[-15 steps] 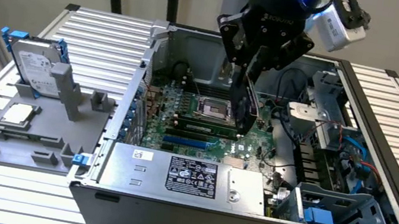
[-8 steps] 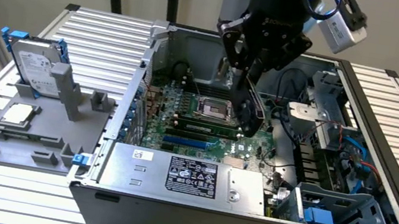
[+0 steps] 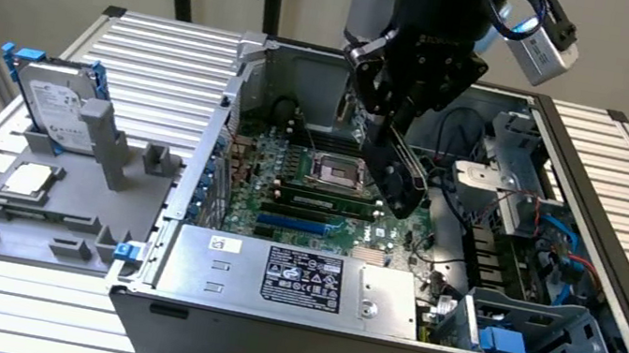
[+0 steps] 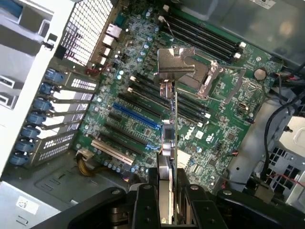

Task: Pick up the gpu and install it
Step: 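Insert the gpu into the slot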

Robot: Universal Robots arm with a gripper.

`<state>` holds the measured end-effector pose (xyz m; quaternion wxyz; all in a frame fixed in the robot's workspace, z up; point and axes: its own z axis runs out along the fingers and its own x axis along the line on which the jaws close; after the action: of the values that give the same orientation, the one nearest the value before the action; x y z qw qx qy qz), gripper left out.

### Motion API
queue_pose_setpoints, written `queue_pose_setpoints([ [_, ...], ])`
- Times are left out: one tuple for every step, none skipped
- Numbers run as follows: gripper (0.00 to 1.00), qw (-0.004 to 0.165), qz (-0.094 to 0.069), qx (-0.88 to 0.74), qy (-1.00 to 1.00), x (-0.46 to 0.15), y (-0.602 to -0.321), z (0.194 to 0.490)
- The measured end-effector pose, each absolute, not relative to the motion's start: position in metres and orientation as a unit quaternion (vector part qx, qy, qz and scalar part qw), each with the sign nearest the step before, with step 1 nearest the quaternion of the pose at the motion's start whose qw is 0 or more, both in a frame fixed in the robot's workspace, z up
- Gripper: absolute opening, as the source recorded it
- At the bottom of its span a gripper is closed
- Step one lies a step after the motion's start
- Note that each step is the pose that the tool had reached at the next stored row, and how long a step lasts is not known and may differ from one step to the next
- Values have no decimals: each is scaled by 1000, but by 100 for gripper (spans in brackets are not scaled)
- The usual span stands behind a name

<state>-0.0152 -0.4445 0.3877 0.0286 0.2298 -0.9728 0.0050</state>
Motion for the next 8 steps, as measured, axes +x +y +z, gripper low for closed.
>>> queue_pose_setpoints([
  [27, 28, 5, 239, -971, -15, -444, 387],
  [27, 28, 6, 248, -968, -15, -444, 386],
  [27, 28, 6, 256, -966, -15, -444, 385],
  [27, 27, 6, 265, -964, -15, -444, 384],
  [27, 27, 6, 274, -961, -15, -444, 383],
  [27, 27, 6, 283, -959, -15, -445, 382],
  [27, 27, 7, 291, -956, -15, -444, 381],
  [27, 26, 7, 300, -954, -15, -444, 380],
])
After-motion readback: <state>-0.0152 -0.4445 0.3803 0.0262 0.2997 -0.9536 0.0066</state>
